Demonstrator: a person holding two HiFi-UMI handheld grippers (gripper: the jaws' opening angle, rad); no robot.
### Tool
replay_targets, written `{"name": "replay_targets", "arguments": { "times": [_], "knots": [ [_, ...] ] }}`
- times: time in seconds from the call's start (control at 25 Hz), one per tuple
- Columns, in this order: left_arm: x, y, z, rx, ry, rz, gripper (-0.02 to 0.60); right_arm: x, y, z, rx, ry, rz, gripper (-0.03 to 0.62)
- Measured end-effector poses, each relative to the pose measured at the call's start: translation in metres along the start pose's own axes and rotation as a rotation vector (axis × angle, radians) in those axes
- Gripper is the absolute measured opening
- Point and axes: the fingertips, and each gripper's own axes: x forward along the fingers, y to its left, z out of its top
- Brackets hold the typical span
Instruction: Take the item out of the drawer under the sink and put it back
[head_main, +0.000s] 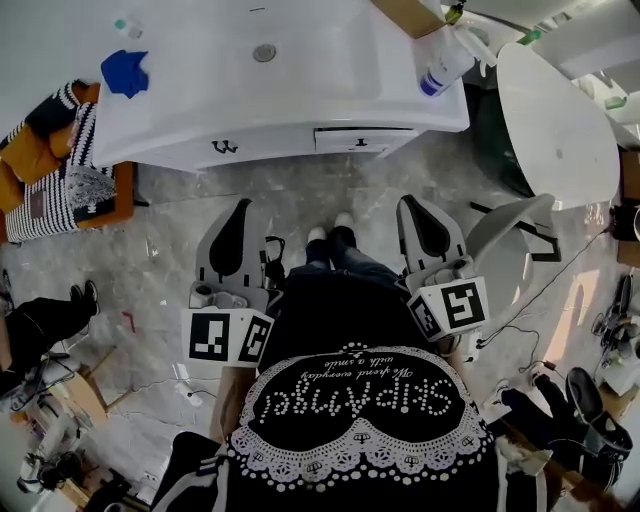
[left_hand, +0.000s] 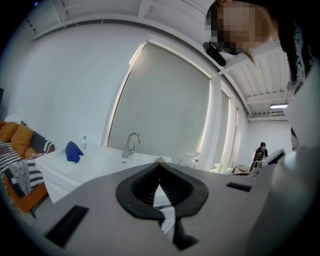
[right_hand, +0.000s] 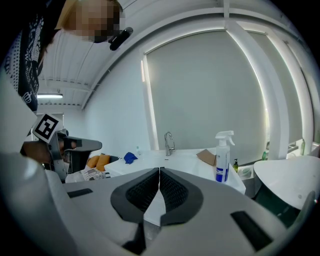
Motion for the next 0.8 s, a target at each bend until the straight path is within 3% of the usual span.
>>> {"name": "replay_targets", "arguments": {
  "times": [0.24, 0.8],
  "knots": [
    [0.008, -0.003, 0.004, 0.007, -0.022, 0.028, 0.005, 0.004, -0.013, 0.005, -0.007, -0.019, 0.013, 0.018],
    [0.030, -0.039, 0.002, 0.019, -0.071, 0.017, 0.004, -0.007, -0.053, 0.013, -0.034, -0.061, 0.017, 0.018]
  ]
}}
